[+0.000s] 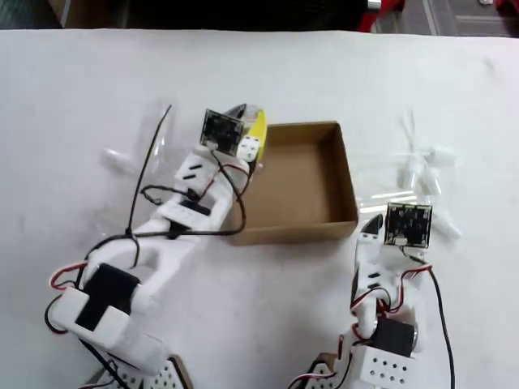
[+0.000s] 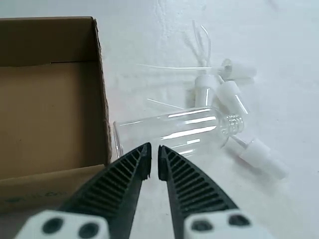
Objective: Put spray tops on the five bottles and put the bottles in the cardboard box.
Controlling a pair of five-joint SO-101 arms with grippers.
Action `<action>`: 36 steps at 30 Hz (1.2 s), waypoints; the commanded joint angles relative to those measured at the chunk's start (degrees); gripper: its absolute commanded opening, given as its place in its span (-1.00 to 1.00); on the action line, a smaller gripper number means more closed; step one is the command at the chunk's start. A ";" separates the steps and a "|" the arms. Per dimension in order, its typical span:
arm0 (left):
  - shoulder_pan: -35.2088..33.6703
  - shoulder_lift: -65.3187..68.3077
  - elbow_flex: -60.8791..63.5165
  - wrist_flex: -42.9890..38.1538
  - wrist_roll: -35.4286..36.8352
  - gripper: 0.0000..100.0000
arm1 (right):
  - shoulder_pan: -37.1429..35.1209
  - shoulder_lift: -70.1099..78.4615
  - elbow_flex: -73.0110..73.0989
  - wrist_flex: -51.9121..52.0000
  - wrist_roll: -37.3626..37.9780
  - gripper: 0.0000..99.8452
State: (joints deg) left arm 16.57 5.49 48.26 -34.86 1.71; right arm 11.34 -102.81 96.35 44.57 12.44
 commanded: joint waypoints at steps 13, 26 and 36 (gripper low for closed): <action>-2.07 -6.37 2.81 -1.14 0.26 -0.96 | -0.48 -0.13 0.53 0.22 0.53 -0.97; -2.07 -6.37 2.73 -1.14 0.09 -0.91 | -0.48 -0.13 0.53 0.22 0.53 -0.97; -2.07 -6.55 1.67 3.60 0.44 -0.76 | -0.48 -0.13 0.53 0.22 0.53 -0.97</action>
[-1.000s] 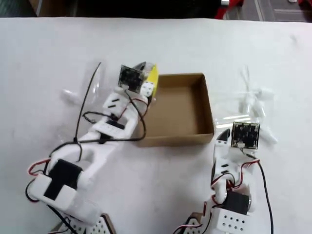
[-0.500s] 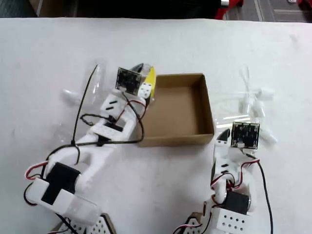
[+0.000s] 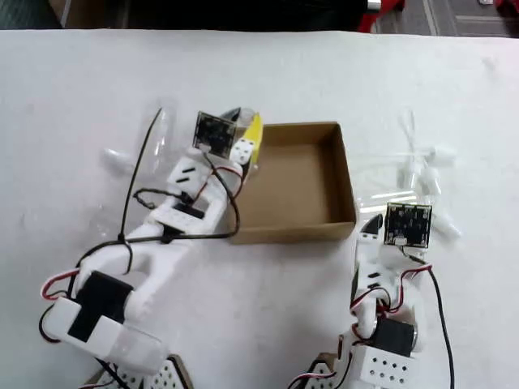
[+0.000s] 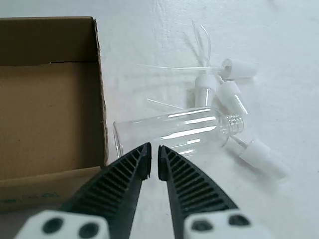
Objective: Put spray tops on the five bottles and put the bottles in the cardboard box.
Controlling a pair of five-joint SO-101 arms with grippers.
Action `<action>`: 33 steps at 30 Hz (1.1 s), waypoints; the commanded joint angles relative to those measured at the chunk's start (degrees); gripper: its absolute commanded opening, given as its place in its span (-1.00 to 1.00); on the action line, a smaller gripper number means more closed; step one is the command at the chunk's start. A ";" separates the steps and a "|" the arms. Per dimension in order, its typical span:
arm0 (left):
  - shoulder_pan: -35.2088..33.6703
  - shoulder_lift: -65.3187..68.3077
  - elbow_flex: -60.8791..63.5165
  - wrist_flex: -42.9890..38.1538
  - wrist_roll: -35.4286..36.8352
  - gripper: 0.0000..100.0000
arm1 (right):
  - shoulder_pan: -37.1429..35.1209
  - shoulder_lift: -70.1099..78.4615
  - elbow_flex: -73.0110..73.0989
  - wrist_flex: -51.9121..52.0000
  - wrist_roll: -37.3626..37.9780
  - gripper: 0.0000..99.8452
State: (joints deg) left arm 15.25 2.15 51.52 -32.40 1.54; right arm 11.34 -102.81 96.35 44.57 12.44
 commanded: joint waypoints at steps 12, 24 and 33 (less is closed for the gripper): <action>-1.71 -3.82 -1.58 0.97 0.88 -0.75 | -0.48 -0.13 0.53 0.22 0.53 -0.97; -0.92 -13.05 -2.11 17.14 3.34 -0.52 | -2.51 -0.04 0.53 0.31 0.53 -0.97; -1.10 -10.95 -6.42 21.63 3.69 -0.58 | -2.51 -0.31 0.53 1.36 0.53 -0.97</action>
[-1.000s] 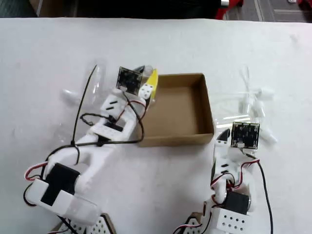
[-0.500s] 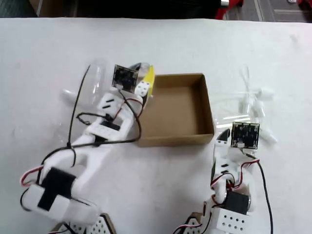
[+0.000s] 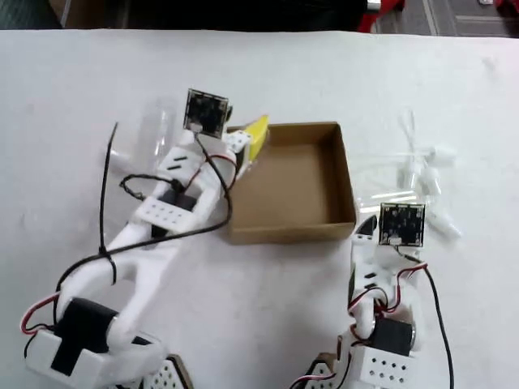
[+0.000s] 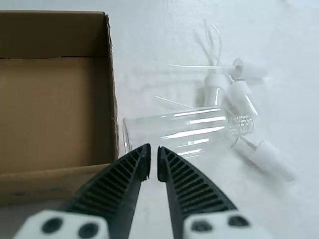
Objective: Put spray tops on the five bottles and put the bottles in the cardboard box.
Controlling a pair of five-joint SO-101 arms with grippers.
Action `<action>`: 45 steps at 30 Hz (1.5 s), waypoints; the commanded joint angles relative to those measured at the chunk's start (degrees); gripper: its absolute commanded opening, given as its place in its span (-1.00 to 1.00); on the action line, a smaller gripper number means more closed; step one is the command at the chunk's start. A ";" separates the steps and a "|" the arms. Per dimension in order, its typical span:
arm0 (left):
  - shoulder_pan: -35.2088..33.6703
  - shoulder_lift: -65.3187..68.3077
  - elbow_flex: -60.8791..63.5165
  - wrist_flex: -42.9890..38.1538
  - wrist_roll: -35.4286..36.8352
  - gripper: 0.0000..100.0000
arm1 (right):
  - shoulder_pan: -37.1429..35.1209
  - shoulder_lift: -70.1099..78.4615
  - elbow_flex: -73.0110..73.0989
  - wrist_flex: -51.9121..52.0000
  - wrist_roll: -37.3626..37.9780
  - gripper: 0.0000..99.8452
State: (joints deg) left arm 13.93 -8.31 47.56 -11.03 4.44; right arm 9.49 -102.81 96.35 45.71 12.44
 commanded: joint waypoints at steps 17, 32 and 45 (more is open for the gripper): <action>-3.56 -9.89 -0.62 0.62 4.57 -0.58 | -0.75 -0.31 0.53 0.22 0.53 -0.97; -9.80 -20.70 -11.78 29.36 7.21 -0.58 | -0.75 -0.31 0.53 0.13 0.53 -0.97; -20.88 -25.19 -31.91 65.58 7.30 -0.58 | -0.75 -0.22 0.53 0.22 0.53 -0.97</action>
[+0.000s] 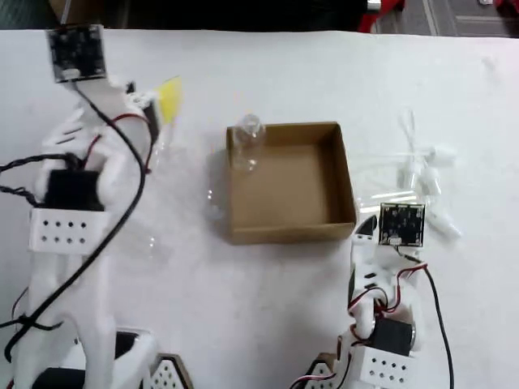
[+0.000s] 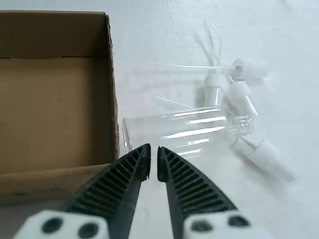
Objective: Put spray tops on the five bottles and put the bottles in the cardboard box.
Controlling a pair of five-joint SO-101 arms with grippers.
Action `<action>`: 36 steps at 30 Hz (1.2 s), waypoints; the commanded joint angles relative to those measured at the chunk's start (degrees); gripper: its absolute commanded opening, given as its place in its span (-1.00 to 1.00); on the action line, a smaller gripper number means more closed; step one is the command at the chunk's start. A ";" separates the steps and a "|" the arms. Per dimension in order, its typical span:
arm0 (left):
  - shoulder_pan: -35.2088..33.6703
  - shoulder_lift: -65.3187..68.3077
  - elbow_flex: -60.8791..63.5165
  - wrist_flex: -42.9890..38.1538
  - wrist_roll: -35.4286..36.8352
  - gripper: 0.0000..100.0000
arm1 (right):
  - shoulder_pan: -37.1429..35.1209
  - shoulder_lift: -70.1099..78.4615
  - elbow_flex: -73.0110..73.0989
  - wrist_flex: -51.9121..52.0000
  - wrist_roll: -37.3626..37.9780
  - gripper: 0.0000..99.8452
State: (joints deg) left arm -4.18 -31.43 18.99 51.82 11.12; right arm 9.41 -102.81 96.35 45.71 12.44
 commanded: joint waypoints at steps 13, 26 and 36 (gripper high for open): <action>-13.32 -1.98 6.86 14.33 1.67 -0.58 | -0.57 -0.13 0.53 0.84 0.53 -0.97; -10.15 -2.07 26.73 -7.21 7.91 -0.58 | -0.66 -0.31 0.53 1.19 0.62 -0.97; -10.15 -1.54 26.81 -7.21 7.82 -0.58 | -0.66 -0.31 0.53 1.19 0.62 -0.97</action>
State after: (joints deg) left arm -15.25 -31.43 46.24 46.20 18.42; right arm 9.41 -102.81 96.35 46.77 12.44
